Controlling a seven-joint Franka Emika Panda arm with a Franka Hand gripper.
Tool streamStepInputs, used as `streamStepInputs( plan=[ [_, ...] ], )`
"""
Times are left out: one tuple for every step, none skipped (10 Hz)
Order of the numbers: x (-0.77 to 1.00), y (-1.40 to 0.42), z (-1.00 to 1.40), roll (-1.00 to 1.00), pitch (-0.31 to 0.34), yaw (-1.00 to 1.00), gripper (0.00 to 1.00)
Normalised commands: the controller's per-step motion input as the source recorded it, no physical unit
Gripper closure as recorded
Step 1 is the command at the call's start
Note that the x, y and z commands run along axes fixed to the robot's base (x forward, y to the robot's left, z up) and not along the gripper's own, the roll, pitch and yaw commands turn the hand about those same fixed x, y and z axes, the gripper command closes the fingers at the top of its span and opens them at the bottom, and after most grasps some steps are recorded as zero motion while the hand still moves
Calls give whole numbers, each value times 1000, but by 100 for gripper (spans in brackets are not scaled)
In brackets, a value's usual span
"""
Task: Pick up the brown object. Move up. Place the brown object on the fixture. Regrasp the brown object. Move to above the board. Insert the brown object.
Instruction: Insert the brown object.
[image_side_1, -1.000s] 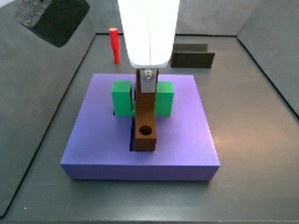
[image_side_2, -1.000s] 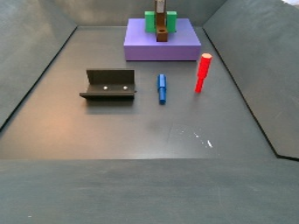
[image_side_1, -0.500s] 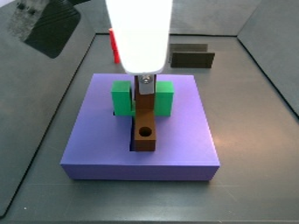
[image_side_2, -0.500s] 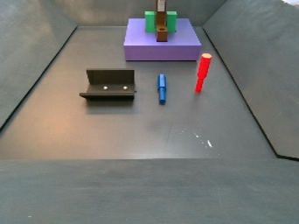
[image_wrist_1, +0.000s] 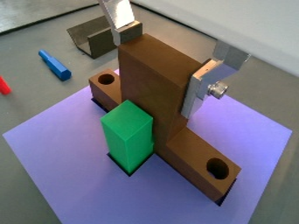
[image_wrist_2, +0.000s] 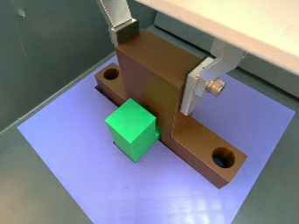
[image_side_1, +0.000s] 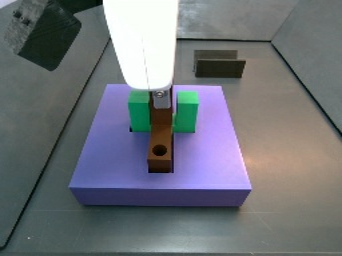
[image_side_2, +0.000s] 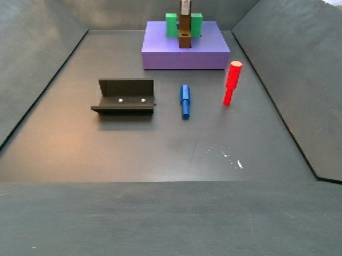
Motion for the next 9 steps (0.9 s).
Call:
streamStepInputs(
  plan=[
    [-43,-29,-197,-104,-14,0,100],
    [0,-89,-286,-137,-1,0,100],
    [0,-23,-394,-173,-34,0,100],
    [0,-291,-163,-103,0,134,100],
    [-46,-369,-46,0,-1,220,100],
    [-140,0,-320,-120,-70,46,100],
    [-86,94,-506,-83,-124,0,100],
    [-100,0,-543,0,-149,0,100],
    [-9,0,-394,29,-30,0,100]
  ],
)
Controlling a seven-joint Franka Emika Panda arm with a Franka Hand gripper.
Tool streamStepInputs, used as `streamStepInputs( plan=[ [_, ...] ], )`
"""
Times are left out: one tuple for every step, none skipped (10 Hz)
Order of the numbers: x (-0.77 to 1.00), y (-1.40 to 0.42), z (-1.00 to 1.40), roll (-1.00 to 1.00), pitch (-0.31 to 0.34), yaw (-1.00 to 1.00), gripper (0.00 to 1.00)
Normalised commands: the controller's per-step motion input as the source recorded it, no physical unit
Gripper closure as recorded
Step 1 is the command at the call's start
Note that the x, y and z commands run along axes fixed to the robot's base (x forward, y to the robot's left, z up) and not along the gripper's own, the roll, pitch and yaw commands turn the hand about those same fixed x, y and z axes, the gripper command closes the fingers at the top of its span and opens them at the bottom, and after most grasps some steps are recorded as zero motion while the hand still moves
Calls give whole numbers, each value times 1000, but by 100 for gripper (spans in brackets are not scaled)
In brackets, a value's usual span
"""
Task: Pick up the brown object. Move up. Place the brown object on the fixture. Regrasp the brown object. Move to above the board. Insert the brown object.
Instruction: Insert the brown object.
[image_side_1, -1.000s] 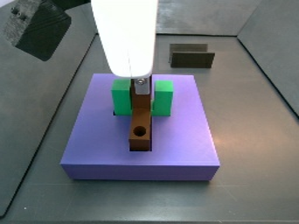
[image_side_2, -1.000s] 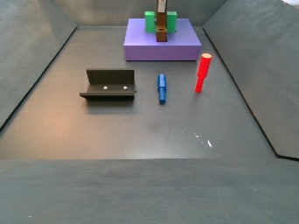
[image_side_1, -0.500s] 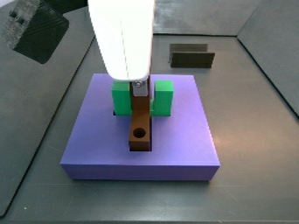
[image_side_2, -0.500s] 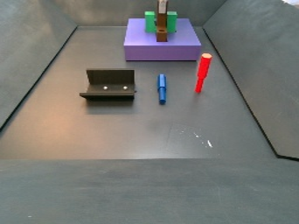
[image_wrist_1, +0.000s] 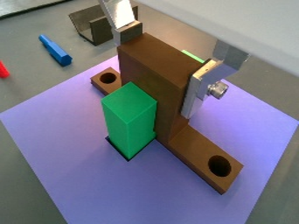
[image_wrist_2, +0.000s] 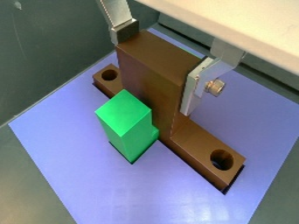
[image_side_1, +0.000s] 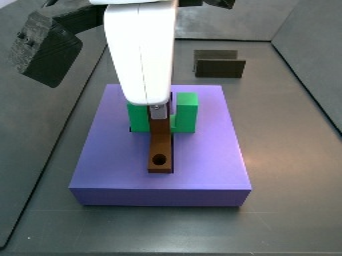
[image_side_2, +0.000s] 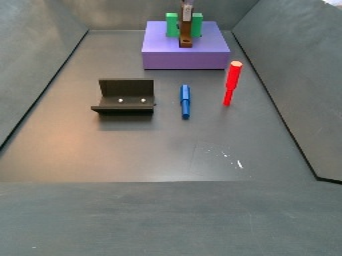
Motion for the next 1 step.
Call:
streamStepInputs(
  plan=[
    [0,0,0,0,0,0,100]
  ],
)
